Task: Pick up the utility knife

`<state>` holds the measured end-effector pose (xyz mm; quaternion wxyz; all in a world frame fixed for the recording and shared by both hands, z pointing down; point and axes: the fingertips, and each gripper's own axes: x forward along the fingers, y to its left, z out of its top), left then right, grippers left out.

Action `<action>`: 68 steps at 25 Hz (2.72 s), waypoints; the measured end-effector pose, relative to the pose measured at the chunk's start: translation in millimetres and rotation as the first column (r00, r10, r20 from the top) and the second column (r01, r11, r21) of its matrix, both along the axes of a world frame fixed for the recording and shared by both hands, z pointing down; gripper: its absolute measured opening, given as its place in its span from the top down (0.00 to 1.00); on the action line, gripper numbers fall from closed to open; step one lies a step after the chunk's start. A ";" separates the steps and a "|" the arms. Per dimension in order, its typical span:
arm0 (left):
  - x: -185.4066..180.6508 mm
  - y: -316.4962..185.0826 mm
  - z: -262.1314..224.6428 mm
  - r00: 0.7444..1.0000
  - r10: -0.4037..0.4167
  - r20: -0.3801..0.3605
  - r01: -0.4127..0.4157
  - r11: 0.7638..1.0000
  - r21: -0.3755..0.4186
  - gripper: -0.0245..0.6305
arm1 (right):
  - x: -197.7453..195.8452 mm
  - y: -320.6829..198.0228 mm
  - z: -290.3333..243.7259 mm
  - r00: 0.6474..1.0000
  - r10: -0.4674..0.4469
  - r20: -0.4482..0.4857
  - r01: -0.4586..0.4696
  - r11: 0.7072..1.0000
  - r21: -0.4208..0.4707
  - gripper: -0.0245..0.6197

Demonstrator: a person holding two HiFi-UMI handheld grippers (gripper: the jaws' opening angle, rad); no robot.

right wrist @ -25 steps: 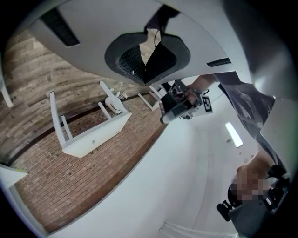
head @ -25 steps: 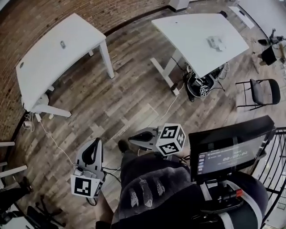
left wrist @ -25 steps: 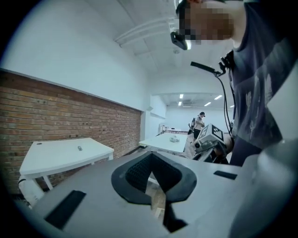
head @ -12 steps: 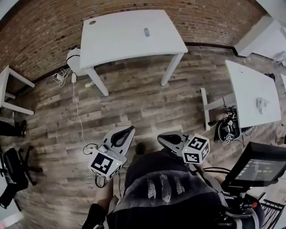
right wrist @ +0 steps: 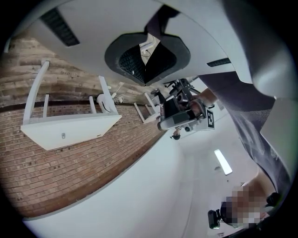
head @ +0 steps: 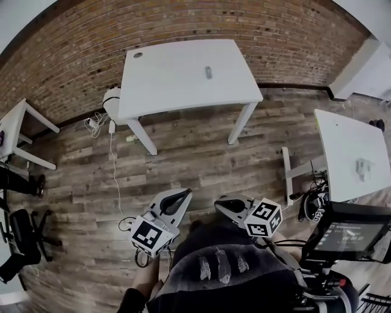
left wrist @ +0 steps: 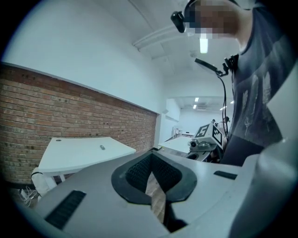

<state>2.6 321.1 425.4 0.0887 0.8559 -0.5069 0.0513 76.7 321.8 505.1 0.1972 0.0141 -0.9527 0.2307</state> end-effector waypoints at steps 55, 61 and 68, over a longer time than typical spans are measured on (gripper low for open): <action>-101.1 -316.5 -25.8 0.998 -0.012 0.054 0.012 1.000 -0.002 0.97 | -67.7 -324.0 -77.9 0.992 0.068 0.111 -0.088 0.979 0.183 0.97; -131.1 -343.2 -41.2 0.996 0.089 0.023 -0.091 0.994 0.057 0.97 | -118.5 -325.6 -80.0 0.998 0.059 0.024 -0.063 0.966 0.252 0.97; -156.0 -364.9 -33.1 0.993 0.122 -0.004 -0.121 0.991 0.058 0.97 | -144.4 -345.5 -73.6 0.995 0.096 -0.032 -0.085 0.963 0.254 0.97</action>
